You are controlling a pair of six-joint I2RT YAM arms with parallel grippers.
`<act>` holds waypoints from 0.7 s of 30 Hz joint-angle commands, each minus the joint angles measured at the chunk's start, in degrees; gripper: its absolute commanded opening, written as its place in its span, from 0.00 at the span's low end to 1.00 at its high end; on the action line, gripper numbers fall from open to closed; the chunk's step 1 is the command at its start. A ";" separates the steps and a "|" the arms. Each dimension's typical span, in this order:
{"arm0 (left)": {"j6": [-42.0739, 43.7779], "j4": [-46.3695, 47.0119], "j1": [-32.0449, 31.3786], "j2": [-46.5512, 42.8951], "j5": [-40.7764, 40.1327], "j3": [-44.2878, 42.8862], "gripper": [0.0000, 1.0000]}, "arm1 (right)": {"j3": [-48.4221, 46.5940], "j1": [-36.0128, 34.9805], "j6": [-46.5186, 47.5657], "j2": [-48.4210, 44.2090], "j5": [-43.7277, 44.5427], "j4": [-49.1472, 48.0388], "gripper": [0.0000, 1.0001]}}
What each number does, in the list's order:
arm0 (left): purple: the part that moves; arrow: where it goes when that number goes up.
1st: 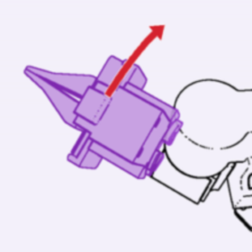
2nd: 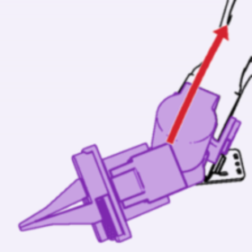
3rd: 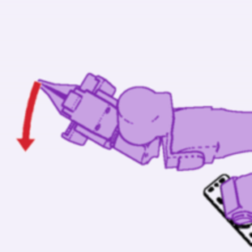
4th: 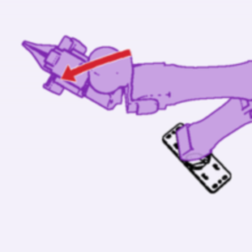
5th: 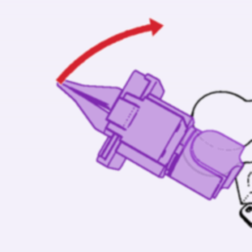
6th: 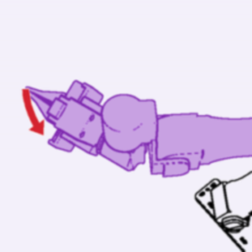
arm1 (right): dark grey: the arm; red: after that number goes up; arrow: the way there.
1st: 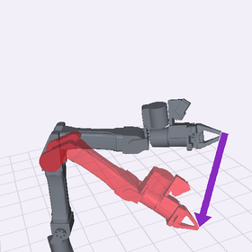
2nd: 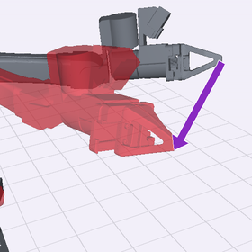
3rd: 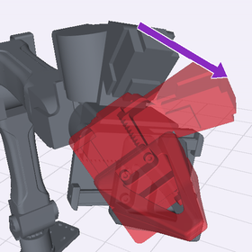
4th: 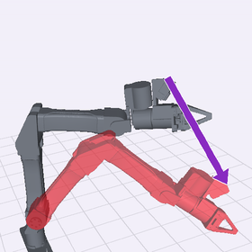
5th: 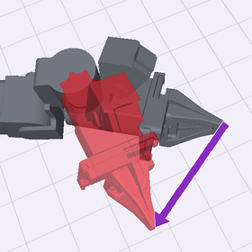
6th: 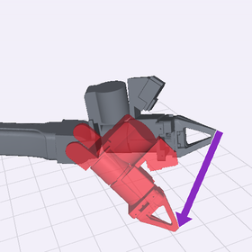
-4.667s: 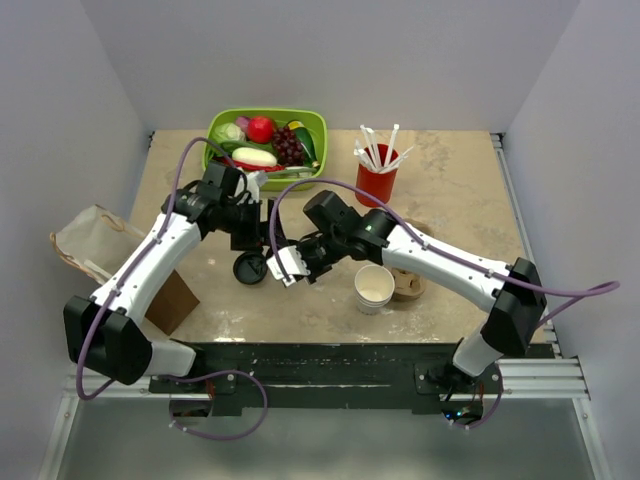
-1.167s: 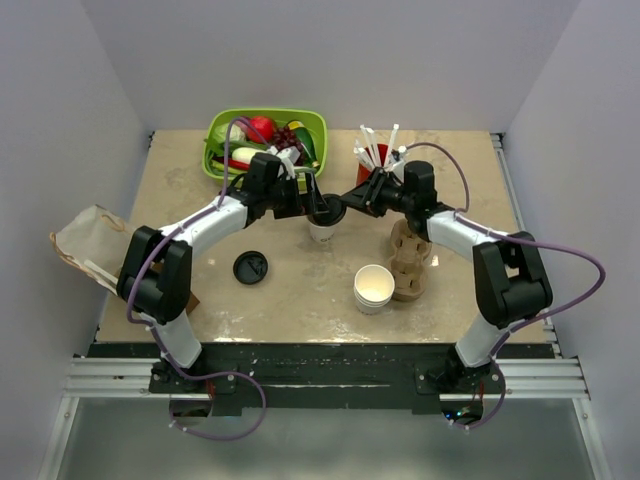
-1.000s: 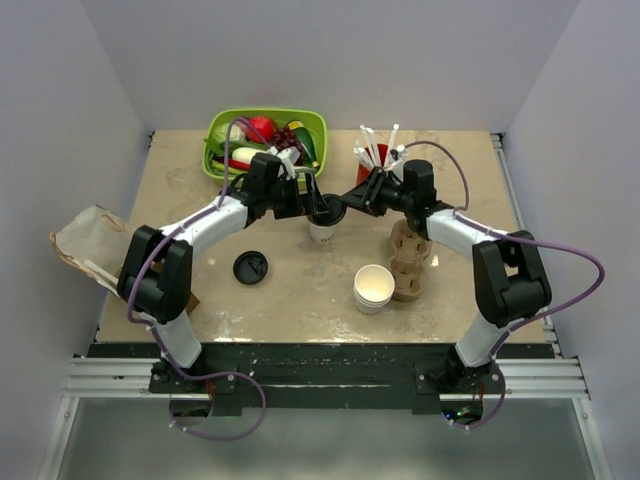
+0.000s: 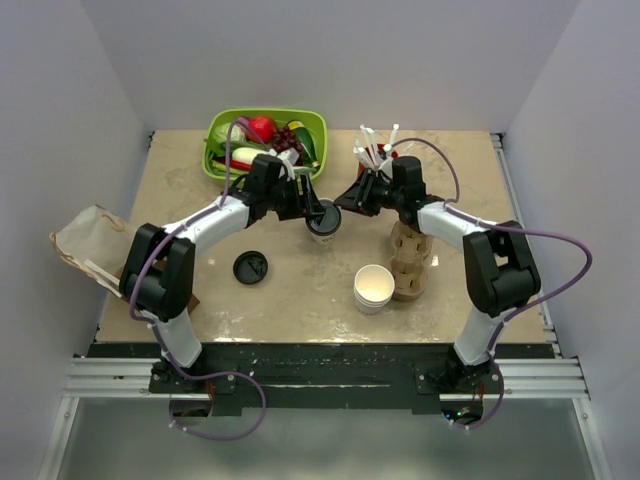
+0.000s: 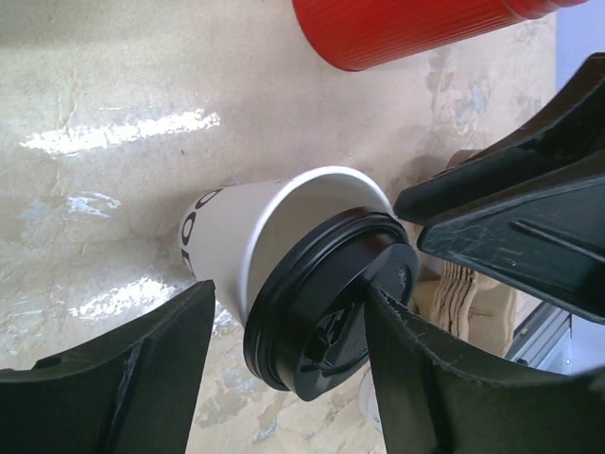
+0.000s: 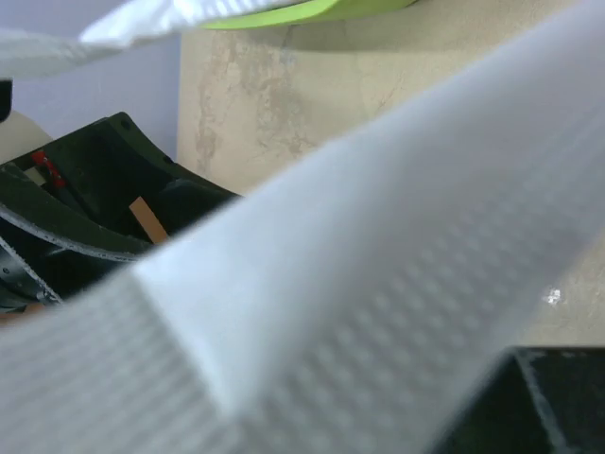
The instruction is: Pack the takeout coffee
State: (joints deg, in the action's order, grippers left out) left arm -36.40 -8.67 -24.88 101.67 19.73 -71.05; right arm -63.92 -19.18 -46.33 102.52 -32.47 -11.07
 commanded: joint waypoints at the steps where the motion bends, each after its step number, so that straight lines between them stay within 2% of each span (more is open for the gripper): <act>1: 0.81 -0.56 -0.25 0.73 -2.50 -2.25 0.68 | -3.66 -0.68 3.78 0.57 3.11 3.33 0.40; 6: 0.02 -3.72 -0.25 3.10 -4.95 -5.24 0.59 | -4.90 -0.95 5.89 1.02 2.85 5.27 0.41; 14: -0.86 -5.56 -0.16 3.70 -6.89 -6.47 0.60 | -7.09 -1.30 13.01 0.66 2.59 10.01 0.55; 21: -1.39 -5.66 -0.16 5.38 -4.96 -7.53 0.64 | -10.52 -1.91 15.47 3.21 4.61 13.79 0.56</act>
State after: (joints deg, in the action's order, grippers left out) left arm -37.34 -12.84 -24.88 105.93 15.57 -77.28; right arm -70.54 -20.38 -34.17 103.88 -29.63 -0.12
